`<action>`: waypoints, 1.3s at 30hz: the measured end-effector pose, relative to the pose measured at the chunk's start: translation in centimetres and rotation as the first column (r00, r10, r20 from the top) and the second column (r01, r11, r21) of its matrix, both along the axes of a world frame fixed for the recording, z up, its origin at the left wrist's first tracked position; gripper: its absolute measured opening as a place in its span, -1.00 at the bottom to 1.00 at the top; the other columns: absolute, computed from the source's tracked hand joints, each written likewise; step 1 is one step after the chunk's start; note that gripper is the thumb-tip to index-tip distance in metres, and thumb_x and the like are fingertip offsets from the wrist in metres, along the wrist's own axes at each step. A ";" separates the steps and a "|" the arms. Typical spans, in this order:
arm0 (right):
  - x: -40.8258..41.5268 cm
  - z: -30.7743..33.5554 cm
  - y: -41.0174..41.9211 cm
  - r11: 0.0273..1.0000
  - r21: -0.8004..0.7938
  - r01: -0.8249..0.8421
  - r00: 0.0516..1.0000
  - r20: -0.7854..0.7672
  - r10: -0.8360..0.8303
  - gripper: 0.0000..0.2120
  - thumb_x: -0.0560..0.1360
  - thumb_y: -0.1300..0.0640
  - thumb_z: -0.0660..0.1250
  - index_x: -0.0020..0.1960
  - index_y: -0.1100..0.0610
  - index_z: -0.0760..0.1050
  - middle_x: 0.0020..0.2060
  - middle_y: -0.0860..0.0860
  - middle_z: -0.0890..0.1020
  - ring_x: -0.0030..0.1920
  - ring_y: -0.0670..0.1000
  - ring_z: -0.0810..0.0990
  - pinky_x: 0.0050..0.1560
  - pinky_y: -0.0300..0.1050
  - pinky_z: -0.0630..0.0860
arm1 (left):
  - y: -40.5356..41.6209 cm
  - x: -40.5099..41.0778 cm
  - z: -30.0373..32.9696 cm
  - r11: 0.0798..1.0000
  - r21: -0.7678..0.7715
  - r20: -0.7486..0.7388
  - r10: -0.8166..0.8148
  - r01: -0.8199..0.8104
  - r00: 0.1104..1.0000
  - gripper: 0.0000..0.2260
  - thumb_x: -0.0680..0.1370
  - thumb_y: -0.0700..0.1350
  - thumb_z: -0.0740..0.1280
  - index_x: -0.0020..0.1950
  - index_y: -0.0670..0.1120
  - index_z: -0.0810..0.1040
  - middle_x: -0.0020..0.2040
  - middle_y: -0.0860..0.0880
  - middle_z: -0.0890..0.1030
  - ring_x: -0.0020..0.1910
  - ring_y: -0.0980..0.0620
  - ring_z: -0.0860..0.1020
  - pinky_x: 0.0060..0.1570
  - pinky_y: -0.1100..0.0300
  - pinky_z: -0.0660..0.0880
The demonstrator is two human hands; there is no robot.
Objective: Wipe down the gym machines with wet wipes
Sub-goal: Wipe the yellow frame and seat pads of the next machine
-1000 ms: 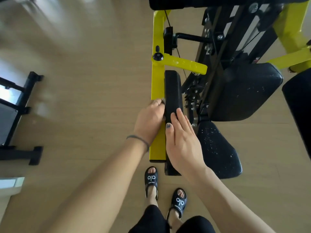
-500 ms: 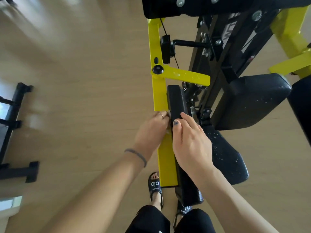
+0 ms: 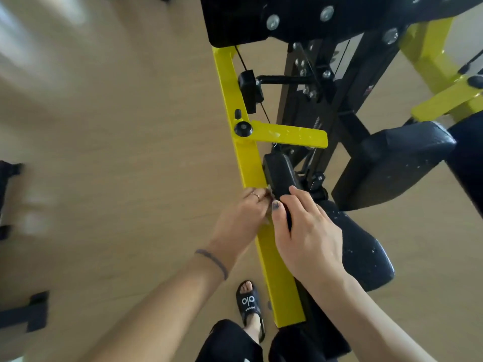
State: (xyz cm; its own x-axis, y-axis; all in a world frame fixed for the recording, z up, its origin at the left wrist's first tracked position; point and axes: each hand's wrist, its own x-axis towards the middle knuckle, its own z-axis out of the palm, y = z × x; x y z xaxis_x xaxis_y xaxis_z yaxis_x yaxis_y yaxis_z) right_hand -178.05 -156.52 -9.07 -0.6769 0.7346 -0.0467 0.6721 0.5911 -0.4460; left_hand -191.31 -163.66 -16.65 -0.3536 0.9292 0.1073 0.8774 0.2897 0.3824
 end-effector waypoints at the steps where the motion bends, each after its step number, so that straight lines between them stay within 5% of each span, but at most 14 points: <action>1: 0.0 -0.1 0.1 1.000 0.013 0.006 1.000 -0.003 -0.006 -0.50 0.65 -0.22 -0.08 0.24 -0.08 0.57 0.37 -0.12 0.53 0.26 -0.02 0.59 -0.08 -0.09 0.58 | 1.0 -1.2 0.6 0.998 0.015 0.013 0.059 -0.059 0.998 -0.81 0.60 -0.21 0.32 0.20 -0.12 0.60 0.20 -0.08 0.59 0.20 -0.04 0.53 0.00 0.00 0.63; 5: 0.0 -0.4 0.2 1.000 0.020 0.008 1.000 -0.008 -0.007 -0.49 0.65 -0.23 -0.10 0.23 -0.09 0.57 0.36 -0.13 0.54 0.23 -0.06 0.59 -0.12 -0.14 0.59 | 4.3 -4.8 2.2 0.980 0.030 0.069 0.194 -0.196 0.979 -0.77 0.69 -0.16 0.22 0.28 -0.18 0.57 0.21 -0.15 0.57 0.21 -0.12 0.54 0.08 -0.14 0.57; 11: 0.6 -0.8 0.4 1.000 0.002 -0.010 0.998 -0.057 0.010 -0.49 0.65 -0.21 -0.07 0.31 -0.08 0.55 0.43 -0.13 0.49 0.36 -0.04 0.52 0.09 -0.10 0.58 | 1.3 -1.5 0.9 0.995 0.008 0.079 0.095 -0.096 0.992 -0.70 0.63 -0.21 0.29 0.37 -0.15 0.52 0.29 -0.11 0.53 0.30 -0.05 0.49 0.14 0.00 0.59; 15: 1.0 -0.6 0.3 0.999 -0.047 -0.015 0.996 -0.091 0.011 -0.47 0.65 -0.24 -0.07 0.34 -0.09 0.55 0.46 -0.12 0.47 0.43 -0.02 0.46 0.30 -0.06 0.52 | -0.7 2.3 1.8 0.993 -0.105 0.200 0.070 -0.050 0.977 -0.63 0.71 -0.16 0.13 0.52 -0.16 0.39 0.52 -0.10 0.39 0.50 0.01 0.27 0.47 0.20 0.21; 18: 0.8 -0.2 0.9 0.998 -0.070 -0.006 0.993 -0.118 -0.003 -0.43 0.63 -0.27 -0.11 0.30 -0.12 0.59 0.43 -0.17 0.49 0.40 -0.09 0.47 0.24 -0.14 0.53 | 0.8 0.5 2.0 0.996 -0.032 0.055 0.080 -0.078 0.995 -0.66 0.72 -0.11 0.12 0.43 -0.16 0.49 0.43 -0.10 0.49 0.43 -0.05 0.38 0.39 0.20 0.25; 22: 0.7 0.0 1.8 0.997 -0.046 -0.056 0.993 -0.108 0.051 -0.43 0.64 -0.26 -0.12 0.22 -0.11 0.61 0.34 -0.18 0.55 0.29 -0.09 0.54 0.07 -0.18 0.54 | 4.8 -3.7 2.1 0.984 -0.020 0.024 0.177 -0.177 0.984 -0.68 0.71 -0.07 0.10 0.36 -0.13 0.52 0.33 -0.12 0.55 0.30 -0.12 0.51 0.33 -0.09 0.43; 26: -0.4 0.0 3.9 0.990 -0.115 -0.086 0.977 -0.205 0.061 -0.53 0.67 -0.20 -0.07 0.16 -0.05 0.57 0.10 -0.15 0.53 0.05 -0.07 0.54 -0.04 -0.09 0.53 | 7.0 -5.8 2.9 0.968 -0.046 -0.067 0.242 -0.246 0.968 -0.73 0.68 -0.22 0.22 0.34 -0.21 0.55 0.38 -0.17 0.51 0.33 -0.16 0.49 0.30 -0.08 0.48; 30: -3.7 -0.6 8.7 0.958 -0.279 0.067 0.947 -0.285 -0.150 -0.65 0.71 -0.07 0.01 0.28 0.01 0.49 0.13 -0.08 0.51 0.17 -0.05 0.46 0.07 -0.12 0.37 | 6.0 -6.9 3.8 0.990 0.030 -0.045 0.139 -0.138 0.989 -0.79 0.56 -0.38 0.33 0.14 -0.23 0.66 0.16 -0.15 0.63 0.07 -0.18 0.64 0.03 -0.03 0.62; 34: -7.5 -1.6 12.6 0.833 -0.513 0.207 0.881 -0.273 -0.387 -0.63 0.72 0.00 -0.07 0.32 0.10 0.43 0.26 -0.05 0.47 0.34 -0.01 0.35 0.19 -0.12 0.28 | 8.7 -8.7 7.0 0.958 0.277 -0.072 0.093 -0.070 0.993 -0.80 0.56 -0.37 0.34 0.14 -0.22 0.66 0.18 -0.08 0.63 0.06 -0.06 0.63 0.00 0.13 0.58; 37: -9.5 -2.3 14.0 0.808 -0.524 0.271 0.860 -0.245 -0.447 -0.61 0.71 0.06 -0.08 0.32 0.21 0.41 0.23 0.02 0.47 0.38 0.10 0.33 0.27 -0.05 0.30 | 13.0 -10.5 6.7 0.991 0.134 -0.153 0.037 -0.016 0.987 -0.81 0.54 -0.33 0.39 0.14 -0.20 0.63 0.13 -0.10 0.62 0.02 -0.08 0.63 -0.10 0.12 0.59; 39: -10.1 -2.4 14.0 0.724 -0.600 0.340 0.771 -0.263 -0.580 -0.55 0.67 -0.07 -0.08 0.18 0.18 0.47 0.10 0.12 0.53 0.25 0.17 0.47 0.25 0.09 0.42 | 14.0 -10.6 5.3 1.000 -0.005 -0.207 -0.029 0.028 0.978 -0.87 0.57 -0.27 0.40 0.11 -0.17 0.61 0.04 -0.11 0.60 -0.04 -0.09 0.62 -0.18 0.11 0.58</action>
State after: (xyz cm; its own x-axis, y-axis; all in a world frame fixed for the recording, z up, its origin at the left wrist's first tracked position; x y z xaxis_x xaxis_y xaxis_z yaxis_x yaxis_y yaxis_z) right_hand -188.18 -142.52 -11.49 -0.2970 0.9073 -0.2977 0.4790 -0.1282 -0.8684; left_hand -201.95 -149.69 -11.31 -0.2973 0.9389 0.1735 0.9454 0.2640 0.1912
